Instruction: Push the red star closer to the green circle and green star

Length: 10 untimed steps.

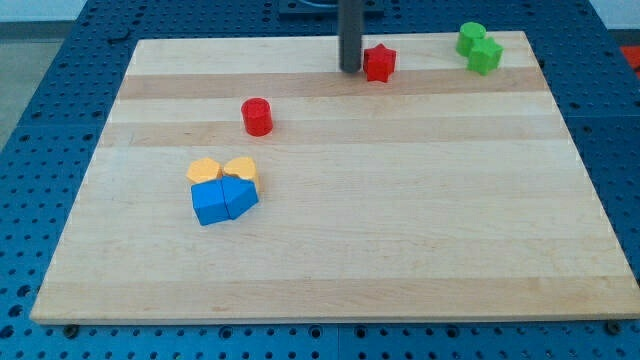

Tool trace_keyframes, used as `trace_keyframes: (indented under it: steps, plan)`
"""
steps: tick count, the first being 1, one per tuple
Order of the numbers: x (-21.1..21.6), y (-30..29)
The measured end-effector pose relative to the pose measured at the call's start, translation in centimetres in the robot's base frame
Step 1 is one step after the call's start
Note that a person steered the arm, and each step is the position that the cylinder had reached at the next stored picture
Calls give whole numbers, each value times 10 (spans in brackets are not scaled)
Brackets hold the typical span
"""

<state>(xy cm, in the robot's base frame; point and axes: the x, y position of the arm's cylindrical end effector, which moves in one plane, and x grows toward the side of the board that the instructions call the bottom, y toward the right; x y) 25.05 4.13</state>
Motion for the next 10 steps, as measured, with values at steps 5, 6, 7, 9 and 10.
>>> trace_keyframes:
  steps: [5,6,7,9,10]
  plan:
    - [26,-27]
    - [19,7]
    - [15,48]
    - [7,99]
    - [15,91]
